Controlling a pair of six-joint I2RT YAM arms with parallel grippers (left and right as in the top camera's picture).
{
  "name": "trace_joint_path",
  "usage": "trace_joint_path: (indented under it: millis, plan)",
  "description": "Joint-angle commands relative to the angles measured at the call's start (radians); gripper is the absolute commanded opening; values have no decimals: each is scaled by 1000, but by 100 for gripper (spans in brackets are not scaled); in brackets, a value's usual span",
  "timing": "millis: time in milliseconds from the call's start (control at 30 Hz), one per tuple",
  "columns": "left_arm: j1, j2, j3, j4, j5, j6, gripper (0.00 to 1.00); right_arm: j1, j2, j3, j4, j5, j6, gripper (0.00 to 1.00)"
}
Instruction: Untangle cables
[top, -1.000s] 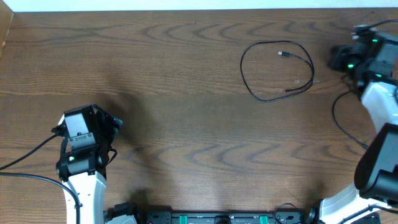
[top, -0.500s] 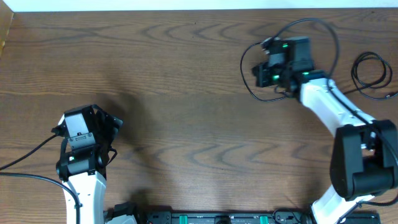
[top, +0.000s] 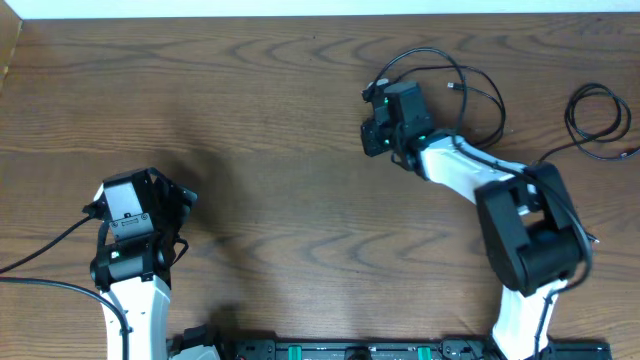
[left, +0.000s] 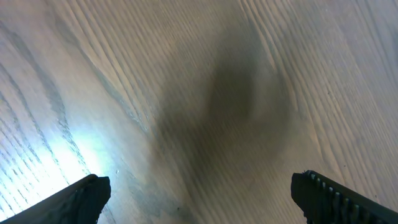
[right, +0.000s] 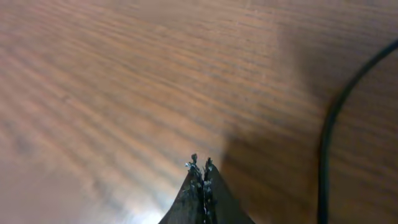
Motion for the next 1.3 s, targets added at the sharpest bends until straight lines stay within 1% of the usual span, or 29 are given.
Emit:
trace_joint_path:
  millis: [0, 167, 333, 467, 733, 833, 1000, 1200, 1267]
  plan:
    - [2, -6, 6, -3, -3, -2, 99, 4, 56, -6, 91, 84, 13, 1]
    - [2, -6, 6, -3, -3, -2, 99, 4, 137, -6, 183, 111, 13, 1]
    - [2, -6, 6, -3, -3, -2, 99, -6, 155, -6, 188, 310, 39, 1]
    - [2, -6, 6, -3, -3, -2, 99, -34, 154, -6, 176, 388, 35, 1]
    - [2, -6, 6, -3, -3, -2, 99, -134, 139, -6, 150, 393, 23, 1]
    - [2, -6, 6, -3, -3, -2, 99, -163, 109, -6, 150, 381, 22, 1]
    - [2, -6, 6, -3, -3, -2, 99, -186, 14, -4, 156, 367, -42, 1]
    - [2, -6, 6, -3, -3, -2, 99, -174, -189, -4, 171, 367, -214, 1]
    - [2, -6, 6, -3, -3, -2, 99, -171, -251, -4, 159, 367, -248, 2]
